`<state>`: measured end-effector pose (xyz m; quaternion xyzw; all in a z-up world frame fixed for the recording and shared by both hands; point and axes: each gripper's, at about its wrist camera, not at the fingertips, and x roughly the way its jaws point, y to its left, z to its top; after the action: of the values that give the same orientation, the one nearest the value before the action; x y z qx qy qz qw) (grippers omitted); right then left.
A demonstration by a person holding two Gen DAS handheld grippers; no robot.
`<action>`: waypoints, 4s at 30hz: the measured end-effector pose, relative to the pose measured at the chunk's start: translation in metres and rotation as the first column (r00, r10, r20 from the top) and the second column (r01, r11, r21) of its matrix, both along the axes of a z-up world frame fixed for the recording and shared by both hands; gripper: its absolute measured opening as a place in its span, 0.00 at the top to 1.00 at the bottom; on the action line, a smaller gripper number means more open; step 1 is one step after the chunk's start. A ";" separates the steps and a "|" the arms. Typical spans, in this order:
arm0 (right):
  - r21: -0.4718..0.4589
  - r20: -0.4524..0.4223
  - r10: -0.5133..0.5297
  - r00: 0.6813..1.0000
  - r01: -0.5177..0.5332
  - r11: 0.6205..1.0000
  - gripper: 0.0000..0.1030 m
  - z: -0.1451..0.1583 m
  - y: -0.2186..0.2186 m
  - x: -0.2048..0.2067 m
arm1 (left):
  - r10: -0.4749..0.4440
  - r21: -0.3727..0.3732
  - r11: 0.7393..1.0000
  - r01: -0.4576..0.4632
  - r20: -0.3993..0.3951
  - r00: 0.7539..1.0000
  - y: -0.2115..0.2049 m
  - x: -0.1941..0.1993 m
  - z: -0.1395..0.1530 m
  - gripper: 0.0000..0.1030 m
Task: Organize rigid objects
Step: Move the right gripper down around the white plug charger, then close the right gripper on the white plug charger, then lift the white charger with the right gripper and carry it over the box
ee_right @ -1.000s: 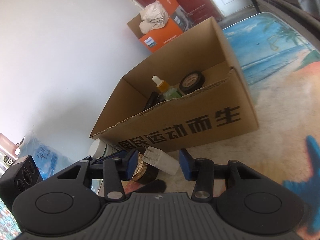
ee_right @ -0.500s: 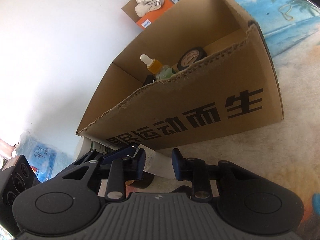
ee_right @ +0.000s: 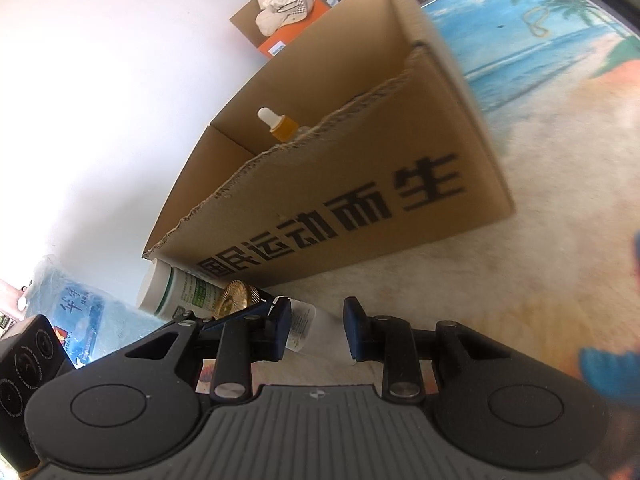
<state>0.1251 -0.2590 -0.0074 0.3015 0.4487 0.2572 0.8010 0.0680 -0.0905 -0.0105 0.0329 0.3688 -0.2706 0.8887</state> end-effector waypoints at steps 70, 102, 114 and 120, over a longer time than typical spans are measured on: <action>0.028 -0.033 -0.113 0.993 0.113 0.993 0.68 -0.002 -0.035 -0.037 | 0.004 0.123 0.992 -0.010 0.048 0.999 -0.040 -0.019 -0.020 0.75; 0.022 0.265 -0.022 0.964 0.017 1.000 0.68 0.114 -0.014 -0.017 | 0.060 0.049 0.996 -0.075 0.268 0.962 -0.009 -0.009 0.084 0.75; -0.036 0.184 0.044 0.982 -0.038 0.999 0.68 0.124 -0.019 0.104 | 0.126 0.018 0.992 -0.128 0.089 0.988 -0.018 0.106 0.089 0.75; -0.132 0.123 0.071 0.990 -0.054 0.990 0.68 0.098 -0.017 0.151 | 0.161 0.039 0.986 -0.160 -0.031 0.986 -0.023 0.147 0.062 0.75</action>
<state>0.2756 -0.2764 0.0905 0.2183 0.4217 0.2716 0.8371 0.2152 -0.1135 0.0514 0.0148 0.3901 -0.1919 0.9004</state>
